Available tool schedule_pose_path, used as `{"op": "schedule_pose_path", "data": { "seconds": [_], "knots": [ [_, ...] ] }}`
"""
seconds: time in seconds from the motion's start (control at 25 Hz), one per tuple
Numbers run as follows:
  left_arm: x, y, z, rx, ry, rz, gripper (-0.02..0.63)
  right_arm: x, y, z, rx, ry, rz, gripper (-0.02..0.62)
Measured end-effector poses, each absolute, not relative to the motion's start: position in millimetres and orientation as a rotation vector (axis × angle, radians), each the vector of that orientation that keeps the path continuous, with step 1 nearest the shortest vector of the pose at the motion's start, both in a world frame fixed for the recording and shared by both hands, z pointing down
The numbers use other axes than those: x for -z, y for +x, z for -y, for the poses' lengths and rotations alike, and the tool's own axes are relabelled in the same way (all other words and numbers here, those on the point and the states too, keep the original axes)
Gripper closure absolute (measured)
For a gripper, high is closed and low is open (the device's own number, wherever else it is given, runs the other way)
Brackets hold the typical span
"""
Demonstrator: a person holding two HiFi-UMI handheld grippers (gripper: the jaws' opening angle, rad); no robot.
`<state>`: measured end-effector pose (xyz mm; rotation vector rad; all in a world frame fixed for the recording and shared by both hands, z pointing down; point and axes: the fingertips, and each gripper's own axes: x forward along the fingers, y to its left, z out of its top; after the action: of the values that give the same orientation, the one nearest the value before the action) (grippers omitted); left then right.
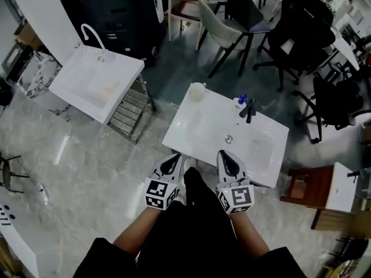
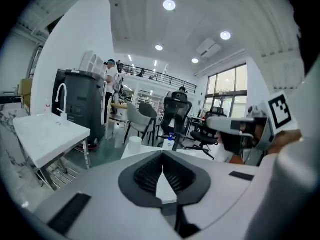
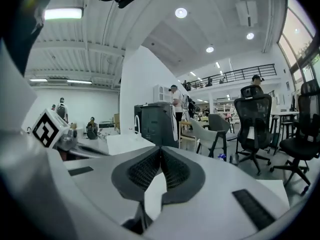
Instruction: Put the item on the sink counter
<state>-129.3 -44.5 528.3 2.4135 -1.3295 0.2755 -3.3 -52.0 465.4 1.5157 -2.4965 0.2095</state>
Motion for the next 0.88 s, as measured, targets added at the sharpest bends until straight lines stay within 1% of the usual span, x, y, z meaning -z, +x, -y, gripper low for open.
{"op": "schedule_pose_path", "data": {
  "seconds": [0.16, 0.36, 0.52, 0.68, 0.88],
  "knots": [
    [-488.1, -111.0, 7.2, -0.195, 2.482, 1.273, 0.591, -463.0, 7.5, -3.6, -0.26, 1.566, 2.443, 0.563],
    [-464.3, -70.8, -24.5, -0.139, 2.547, 1.224, 0.591, -446.3, 43.9, -46.8, -0.346, 1.669, 2.386, 0.563],
    [-449.4, -33.2, -42.8, -0.143, 2.571, 1.224, 0.591, -426.2, 75.8, -63.9, -0.292, 1.723, 2.376, 0.563],
    [-448.9, 7.0, -57.6, -0.211, 2.587, 1.228, 0.591, -428.9, 112.1, -80.1, -0.22, 1.72, 2.335, 0.563],
    [-427.3, 57.6, -62.6, -0.172, 2.596, 1.262, 0.591, -417.0, 158.6, -89.9, -0.259, 1.754, 2.358, 0.563]
  ]
}}
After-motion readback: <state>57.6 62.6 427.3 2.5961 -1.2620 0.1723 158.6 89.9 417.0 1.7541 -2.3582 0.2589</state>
